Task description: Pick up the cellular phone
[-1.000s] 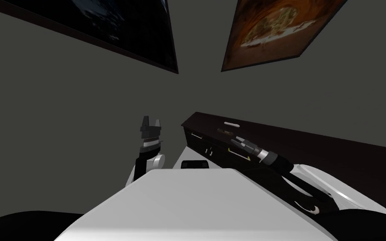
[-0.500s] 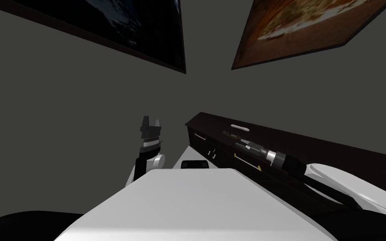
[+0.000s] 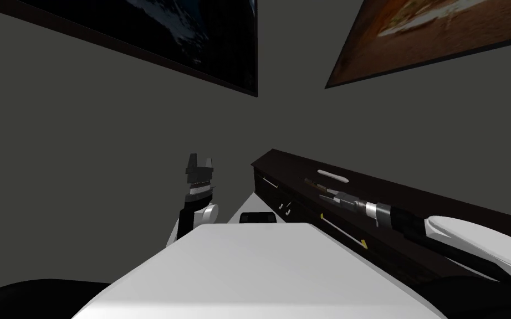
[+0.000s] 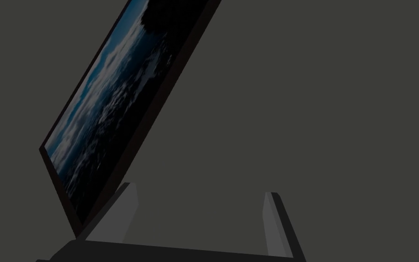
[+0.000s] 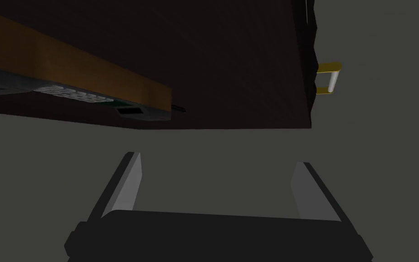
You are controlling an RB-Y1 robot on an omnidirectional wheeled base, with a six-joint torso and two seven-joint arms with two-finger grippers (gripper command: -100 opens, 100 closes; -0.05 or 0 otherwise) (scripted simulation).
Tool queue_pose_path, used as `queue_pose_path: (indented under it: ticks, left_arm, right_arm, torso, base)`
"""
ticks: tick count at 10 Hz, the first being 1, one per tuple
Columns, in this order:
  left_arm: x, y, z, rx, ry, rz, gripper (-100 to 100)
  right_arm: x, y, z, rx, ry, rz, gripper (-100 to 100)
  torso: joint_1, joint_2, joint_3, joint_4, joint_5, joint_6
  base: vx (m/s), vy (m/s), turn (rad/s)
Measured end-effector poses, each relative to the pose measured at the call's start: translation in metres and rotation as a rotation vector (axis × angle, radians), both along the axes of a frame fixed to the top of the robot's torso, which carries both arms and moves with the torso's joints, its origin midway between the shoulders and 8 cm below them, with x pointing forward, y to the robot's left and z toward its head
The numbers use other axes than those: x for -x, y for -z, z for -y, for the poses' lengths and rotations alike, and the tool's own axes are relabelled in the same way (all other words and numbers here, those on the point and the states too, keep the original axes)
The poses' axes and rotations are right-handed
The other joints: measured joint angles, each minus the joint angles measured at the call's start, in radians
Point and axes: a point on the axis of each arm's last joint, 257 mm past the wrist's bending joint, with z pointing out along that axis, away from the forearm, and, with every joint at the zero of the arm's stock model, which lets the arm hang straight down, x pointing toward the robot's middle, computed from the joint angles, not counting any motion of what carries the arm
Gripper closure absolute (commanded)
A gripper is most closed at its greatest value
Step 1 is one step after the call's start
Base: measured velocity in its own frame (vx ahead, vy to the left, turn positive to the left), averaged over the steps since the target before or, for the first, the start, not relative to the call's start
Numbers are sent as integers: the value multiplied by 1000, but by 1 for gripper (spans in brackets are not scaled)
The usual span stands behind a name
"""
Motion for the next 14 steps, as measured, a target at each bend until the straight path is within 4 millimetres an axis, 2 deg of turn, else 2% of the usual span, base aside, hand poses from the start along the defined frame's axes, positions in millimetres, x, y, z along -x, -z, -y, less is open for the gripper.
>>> queue_pose_path:
  ticks: [5,6,10,11,14]
  left_arm:
    - [0,0,0,0,0,0,0]
    - [0,0,0,0,0,0,0]
    - [0,0,0,0,0,0,0]
    - [0,0,0,0,0,0,0]
    - [0,0,0,0,0,0,0]
  right_arm:
    - [19,10,39,118,-9,-145,-100]
    - [30,13,50,147,-9,-185,-100]
    - [52,22,81,231,-7,-325,-100]
    - [62,25,92,254,-8,-367,-100]
    - [108,33,122,319,-6,-541,-100]
  torso:
    - [0,0,0,0,0,1]
    - [0,0,0,0,0,0]
    - [-1,-1,0,0,0,2]
    - [0,0,0,0,0,1]
    - [1,0,0,0,0,1]
  base:
    - [17,-7,235]
    - [17,-17,135]
    - [17,-19,260]
    - [12,-16,333]
    - [1,-7,337]
